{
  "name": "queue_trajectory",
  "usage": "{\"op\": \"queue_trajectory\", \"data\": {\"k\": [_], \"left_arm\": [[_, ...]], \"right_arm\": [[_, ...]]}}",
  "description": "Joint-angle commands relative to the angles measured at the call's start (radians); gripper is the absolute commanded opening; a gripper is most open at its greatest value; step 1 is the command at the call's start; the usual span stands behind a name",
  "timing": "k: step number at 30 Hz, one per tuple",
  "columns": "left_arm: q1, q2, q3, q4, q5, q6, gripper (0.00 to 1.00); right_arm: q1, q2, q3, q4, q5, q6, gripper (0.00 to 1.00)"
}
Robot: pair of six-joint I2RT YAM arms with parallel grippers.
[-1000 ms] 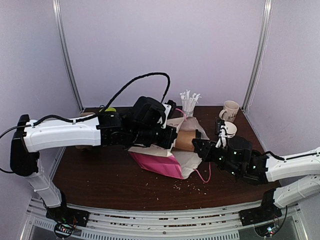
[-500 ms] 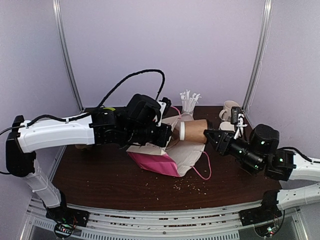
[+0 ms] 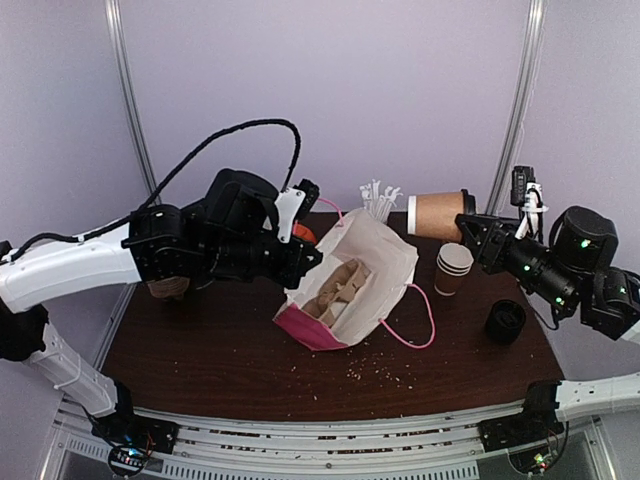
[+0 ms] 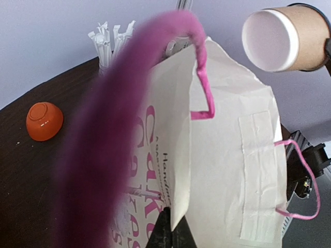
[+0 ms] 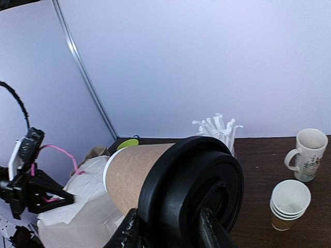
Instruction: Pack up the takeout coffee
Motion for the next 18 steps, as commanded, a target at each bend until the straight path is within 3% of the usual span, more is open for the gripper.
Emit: {"op": "queue_trajectory", "data": {"k": [1, 9, 18], "left_arm": [[0.007, -0.09, 0.018, -0.002, 0.107, 0.049, 0.0], [0.021, -0.123, 0.079, -0.096, 0.254, -0.004, 0.0], [0.021, -0.252, -0.096, -0.114, 0.299, 0.034, 0.0]], "right_arm": [[0.003, 0.068, 0.103, -0.2, 0.211, -0.078, 0.0], [-0.001, 0.306, 0.149, -0.355, 0.158, -0.049, 0.0], [-0.01, 0.581, 0.111, -0.354, -0.024, -0.024, 0.0]]}}
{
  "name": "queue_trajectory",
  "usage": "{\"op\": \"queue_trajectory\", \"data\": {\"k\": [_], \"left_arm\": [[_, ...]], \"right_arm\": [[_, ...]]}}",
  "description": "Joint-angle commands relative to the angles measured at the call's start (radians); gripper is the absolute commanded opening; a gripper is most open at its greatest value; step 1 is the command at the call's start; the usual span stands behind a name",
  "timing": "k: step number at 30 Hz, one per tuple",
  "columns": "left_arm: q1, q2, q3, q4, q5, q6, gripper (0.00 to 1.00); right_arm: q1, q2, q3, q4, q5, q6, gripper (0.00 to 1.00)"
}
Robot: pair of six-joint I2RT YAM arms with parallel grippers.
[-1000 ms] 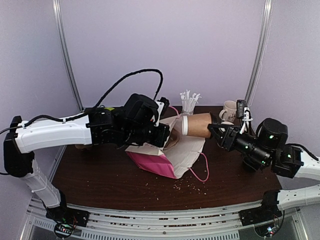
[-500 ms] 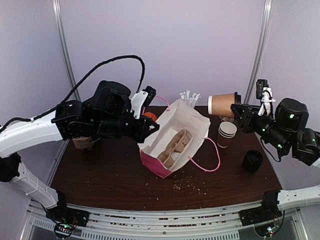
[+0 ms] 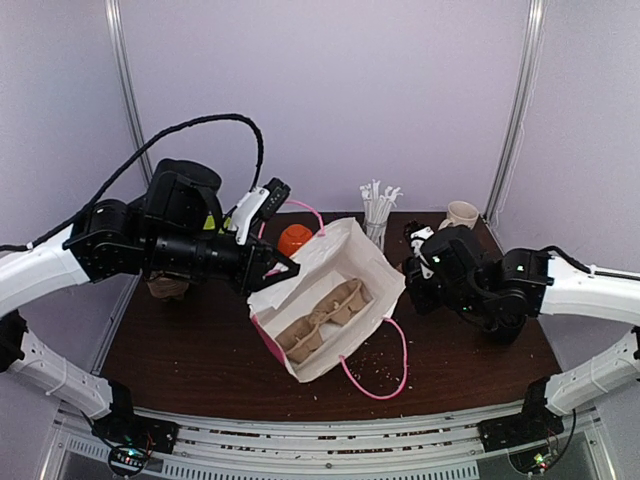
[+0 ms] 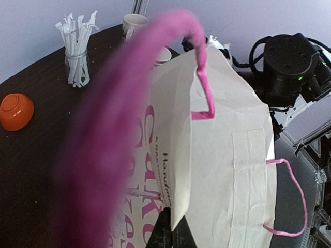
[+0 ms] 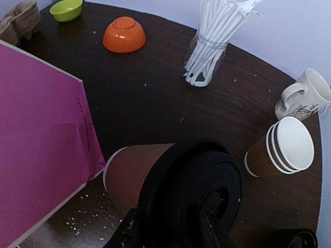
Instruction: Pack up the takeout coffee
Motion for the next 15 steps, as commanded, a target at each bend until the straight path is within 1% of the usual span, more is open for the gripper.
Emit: {"op": "queue_trajectory", "data": {"k": [1, 4, 8, 15], "left_arm": [[0.007, -0.069, -0.082, 0.008, 0.042, 0.026, 0.0], [0.007, -0.095, -0.125, 0.014, 0.047, 0.049, 0.0], [0.007, -0.125, -0.164, 0.008, 0.049, 0.083, 0.0], [0.007, -0.152, -0.202, -0.005, 0.029, 0.124, 0.0]], "right_arm": [[-0.005, 0.131, 0.006, -0.051, -0.074, 0.017, 0.0], [-0.005, 0.216, 0.034, -0.077, -0.088, 0.013, 0.0], [-0.006, 0.314, 0.104, -0.156, -0.049, 0.017, 0.0], [-0.004, 0.418, 0.19, -0.245, -0.002, 0.006, 0.0]]}}
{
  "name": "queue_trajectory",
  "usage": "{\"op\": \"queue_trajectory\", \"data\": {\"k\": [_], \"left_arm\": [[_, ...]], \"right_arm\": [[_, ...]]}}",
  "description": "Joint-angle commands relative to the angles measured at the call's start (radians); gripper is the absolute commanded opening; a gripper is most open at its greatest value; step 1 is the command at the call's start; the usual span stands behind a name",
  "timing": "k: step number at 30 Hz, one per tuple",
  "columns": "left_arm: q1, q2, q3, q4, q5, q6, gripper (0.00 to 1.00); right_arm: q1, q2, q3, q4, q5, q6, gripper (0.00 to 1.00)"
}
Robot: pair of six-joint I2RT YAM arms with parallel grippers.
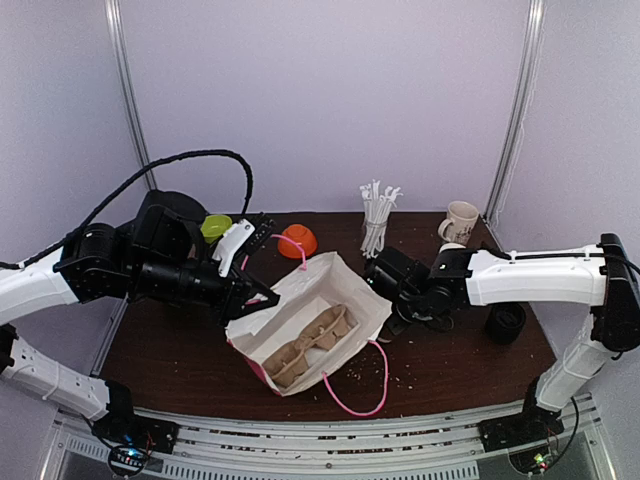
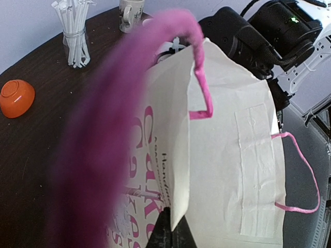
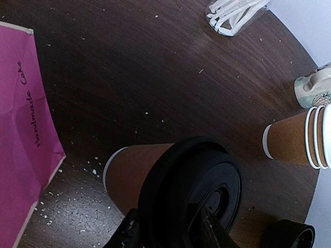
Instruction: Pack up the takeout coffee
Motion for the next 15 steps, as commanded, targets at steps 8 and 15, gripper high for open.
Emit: {"op": "queue_trajectory", "data": {"k": [8, 15], "left_arm": [[0.007, -0.043, -0.051, 0.025, 0.006, 0.058, 0.0], [0.008, -0.042, -0.056, 0.017, 0.005, 0.07, 0.0]], "right_arm": [[-0.003, 0.027, 0.062, -0.049, -0.092, 0.036, 0.48], [-0.002, -0.047, 0.11, -0.045, -0.217, 0.049, 0.69]]}}
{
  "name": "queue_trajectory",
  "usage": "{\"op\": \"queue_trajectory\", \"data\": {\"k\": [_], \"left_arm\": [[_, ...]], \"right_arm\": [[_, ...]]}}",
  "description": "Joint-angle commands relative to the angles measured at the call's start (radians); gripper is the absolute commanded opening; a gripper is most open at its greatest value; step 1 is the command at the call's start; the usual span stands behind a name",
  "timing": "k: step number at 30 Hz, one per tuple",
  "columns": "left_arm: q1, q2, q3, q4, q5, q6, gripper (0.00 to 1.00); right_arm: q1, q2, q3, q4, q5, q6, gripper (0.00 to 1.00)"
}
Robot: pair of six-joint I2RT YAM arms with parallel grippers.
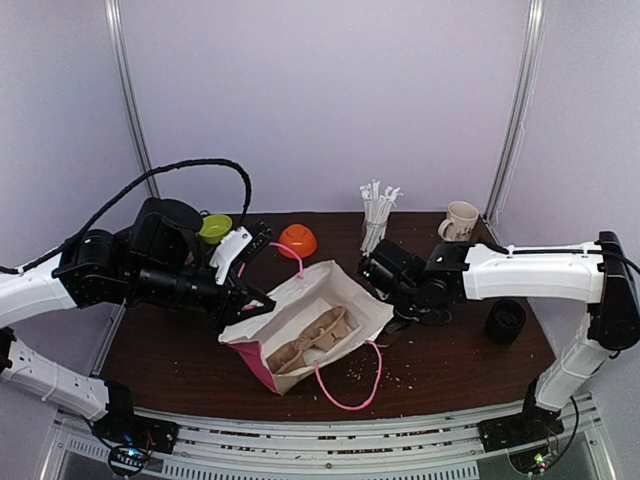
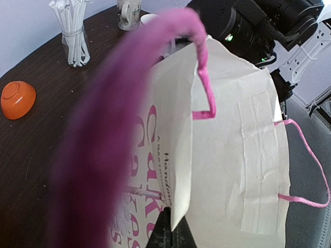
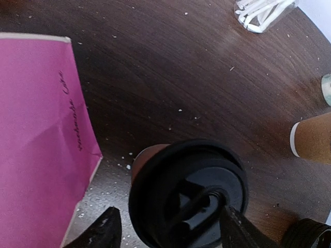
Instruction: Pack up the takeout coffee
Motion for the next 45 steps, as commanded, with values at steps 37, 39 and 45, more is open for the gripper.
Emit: {"op": "queue_trajectory", "data": {"k": [37, 39, 45], "left_arm": [[0.007, 0.161, 0.283, -0.158, -0.335, 0.11, 0.0], [0.006, 0.167, 0.285, -0.158, -0.356, 0.12, 0.0], [0.005, 0.157, 0.24, -0.121, -0.355, 0.153, 0.0]], "right_arm": [[0.012, -0.331, 0.057, 0.271, -0.439, -0.051, 0.95], [0.012, -0.312, 0.04, 0.284, -0.43, -0.055, 0.94], [0.022, -0.241, -0.023, 0.306, -0.3, -0.068, 0.82]]}}
